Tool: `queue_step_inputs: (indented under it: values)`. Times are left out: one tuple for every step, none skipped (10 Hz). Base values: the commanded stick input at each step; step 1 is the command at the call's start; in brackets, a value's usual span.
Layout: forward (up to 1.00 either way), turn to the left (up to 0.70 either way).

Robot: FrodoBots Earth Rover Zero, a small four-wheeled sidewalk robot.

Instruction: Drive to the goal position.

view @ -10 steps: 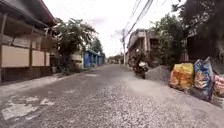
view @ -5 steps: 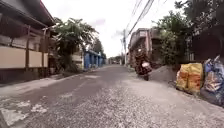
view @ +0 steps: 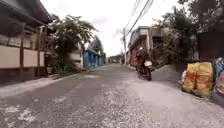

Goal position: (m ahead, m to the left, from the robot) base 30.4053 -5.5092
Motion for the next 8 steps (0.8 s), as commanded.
queue_step_inputs:
  values:
    - [0.5,0.0]
    - [0.5,0.0]
    - [0.5,0.0]
    - [0.5,0.0]
    - [0.5,0.0]
    - [0.5,0.0]
    - [0.5,0.0]
    - [0.5,0.0]
